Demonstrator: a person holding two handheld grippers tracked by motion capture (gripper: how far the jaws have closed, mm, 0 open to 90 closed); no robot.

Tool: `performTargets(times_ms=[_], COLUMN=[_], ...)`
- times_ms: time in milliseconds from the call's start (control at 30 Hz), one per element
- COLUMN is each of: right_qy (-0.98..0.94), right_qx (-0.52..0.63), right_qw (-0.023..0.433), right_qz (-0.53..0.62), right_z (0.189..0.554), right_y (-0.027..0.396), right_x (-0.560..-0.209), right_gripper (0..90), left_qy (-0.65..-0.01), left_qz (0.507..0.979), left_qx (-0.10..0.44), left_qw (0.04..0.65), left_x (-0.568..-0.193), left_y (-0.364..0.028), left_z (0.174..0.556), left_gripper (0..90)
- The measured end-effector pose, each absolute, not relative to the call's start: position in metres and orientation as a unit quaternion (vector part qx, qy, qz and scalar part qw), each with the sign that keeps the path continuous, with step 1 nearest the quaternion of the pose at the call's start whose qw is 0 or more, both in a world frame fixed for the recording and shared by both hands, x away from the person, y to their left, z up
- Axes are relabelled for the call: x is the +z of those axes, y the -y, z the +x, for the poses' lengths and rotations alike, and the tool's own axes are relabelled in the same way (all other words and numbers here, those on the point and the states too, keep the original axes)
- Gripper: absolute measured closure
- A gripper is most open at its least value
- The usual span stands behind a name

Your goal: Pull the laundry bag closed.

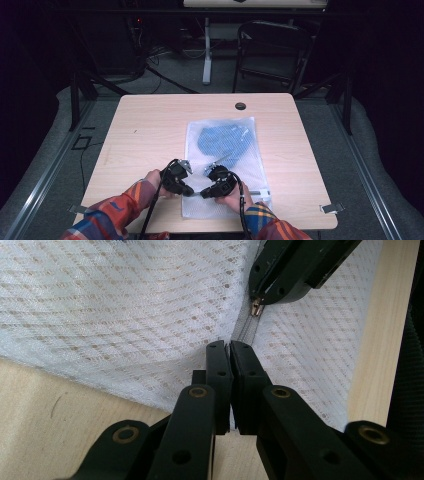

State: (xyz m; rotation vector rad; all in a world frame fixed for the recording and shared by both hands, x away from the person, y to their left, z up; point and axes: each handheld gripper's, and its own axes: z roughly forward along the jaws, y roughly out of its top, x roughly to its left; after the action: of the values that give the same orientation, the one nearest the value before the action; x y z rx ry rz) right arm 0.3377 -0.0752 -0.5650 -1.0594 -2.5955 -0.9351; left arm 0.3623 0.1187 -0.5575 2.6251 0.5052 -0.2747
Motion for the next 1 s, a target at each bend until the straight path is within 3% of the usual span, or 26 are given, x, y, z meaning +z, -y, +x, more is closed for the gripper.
performTargets(times_ms=[1000], right_qy=[0.878], right_qx=[-0.299], right_qw=[0.090], right_qz=[-0.362], right_z=[0.341], right_y=[0.098], right_x=[-0.559], right_gripper=[86.5], left_qy=[-0.184], left_qz=[0.950], left_qx=[-0.105], left_qw=[0.228], left_x=[-0.558], left_y=[-0.120], left_z=[0.363], left_gripper=[87.9])
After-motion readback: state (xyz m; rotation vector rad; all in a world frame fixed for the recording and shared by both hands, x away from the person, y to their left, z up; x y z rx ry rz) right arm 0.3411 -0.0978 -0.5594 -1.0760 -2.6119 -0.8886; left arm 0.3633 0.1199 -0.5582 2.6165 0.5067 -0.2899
